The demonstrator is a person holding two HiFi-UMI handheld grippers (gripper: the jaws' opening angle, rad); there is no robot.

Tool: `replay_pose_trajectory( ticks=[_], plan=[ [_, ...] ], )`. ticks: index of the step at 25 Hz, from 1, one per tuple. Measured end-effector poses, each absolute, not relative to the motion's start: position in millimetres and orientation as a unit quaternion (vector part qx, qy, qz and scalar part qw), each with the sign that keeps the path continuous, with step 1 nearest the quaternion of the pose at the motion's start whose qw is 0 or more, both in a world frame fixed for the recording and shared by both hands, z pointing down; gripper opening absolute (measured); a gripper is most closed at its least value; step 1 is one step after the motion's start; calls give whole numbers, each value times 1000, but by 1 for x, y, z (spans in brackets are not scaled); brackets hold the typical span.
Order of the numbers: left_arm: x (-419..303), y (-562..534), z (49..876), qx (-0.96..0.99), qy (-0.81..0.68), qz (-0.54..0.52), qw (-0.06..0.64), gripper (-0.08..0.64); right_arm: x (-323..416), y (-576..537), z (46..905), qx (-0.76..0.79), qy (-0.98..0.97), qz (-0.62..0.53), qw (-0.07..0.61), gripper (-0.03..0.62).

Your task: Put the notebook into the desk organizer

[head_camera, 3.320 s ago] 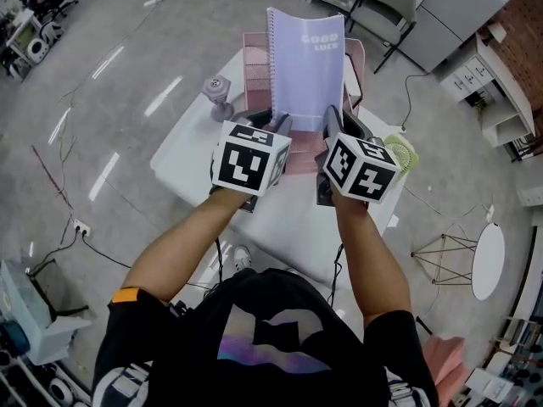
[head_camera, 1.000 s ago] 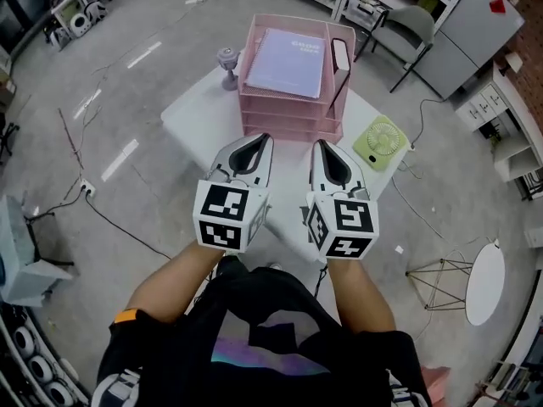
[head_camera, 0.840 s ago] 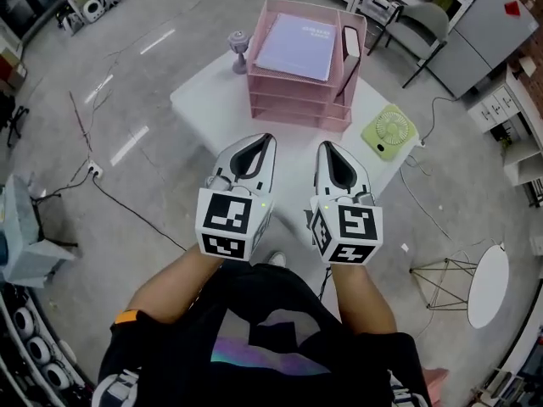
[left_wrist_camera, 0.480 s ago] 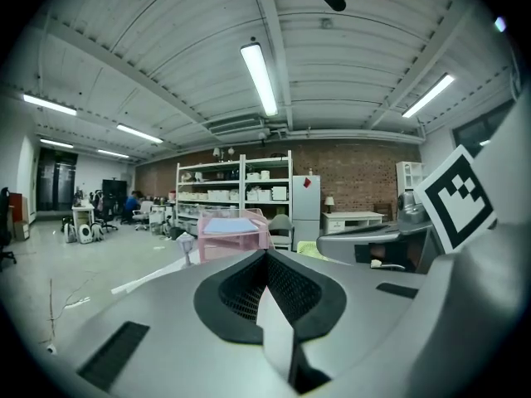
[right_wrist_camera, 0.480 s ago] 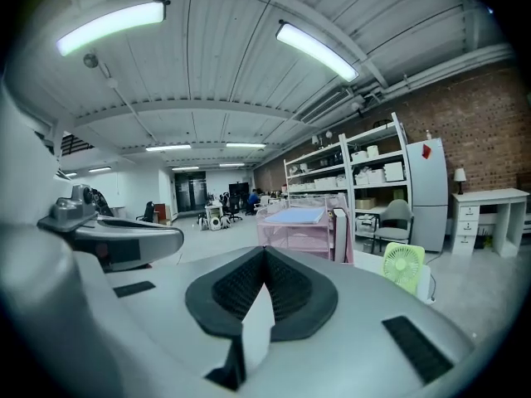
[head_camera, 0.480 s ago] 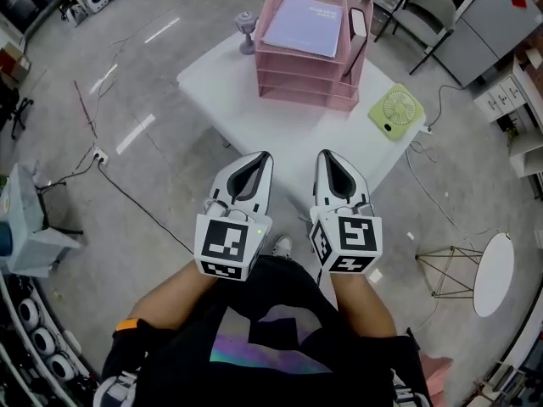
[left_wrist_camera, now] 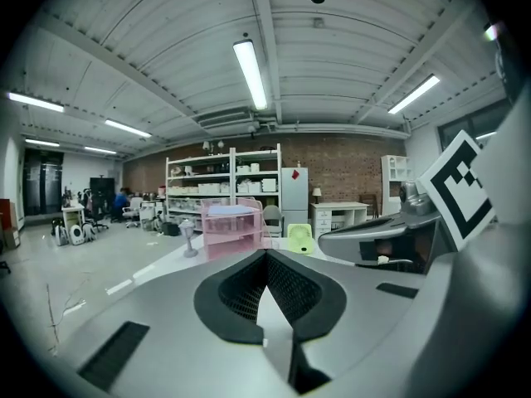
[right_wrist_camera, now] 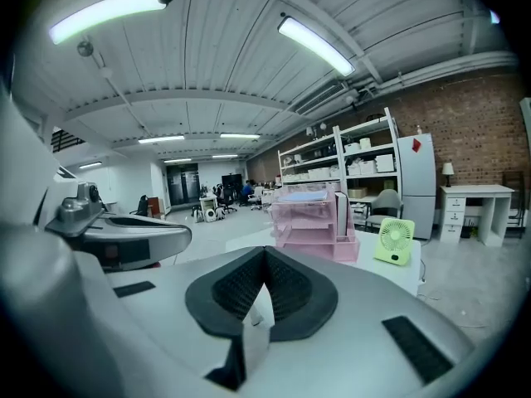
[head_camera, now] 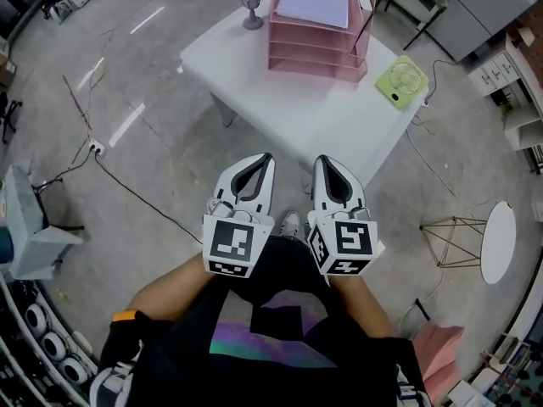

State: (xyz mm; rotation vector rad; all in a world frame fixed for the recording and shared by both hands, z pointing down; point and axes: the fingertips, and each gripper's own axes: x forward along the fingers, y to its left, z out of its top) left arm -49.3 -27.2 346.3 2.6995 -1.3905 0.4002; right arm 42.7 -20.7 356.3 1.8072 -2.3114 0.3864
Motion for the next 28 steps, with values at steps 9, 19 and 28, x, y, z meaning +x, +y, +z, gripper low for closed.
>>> replay_pose_trajectory(
  ticks=[9,19,28],
  plan=[
    [-70,0,363,892,-428,141,40,8,25,17,370,634,-754,145,96,17],
    [-79,3,371,895,-421,142,47,8,8,29,377,634,-752,146,108,17],
    [-77,4,373,897,-414,146,47,8,8,31,378,636,-750,147,110,17]
  ],
)
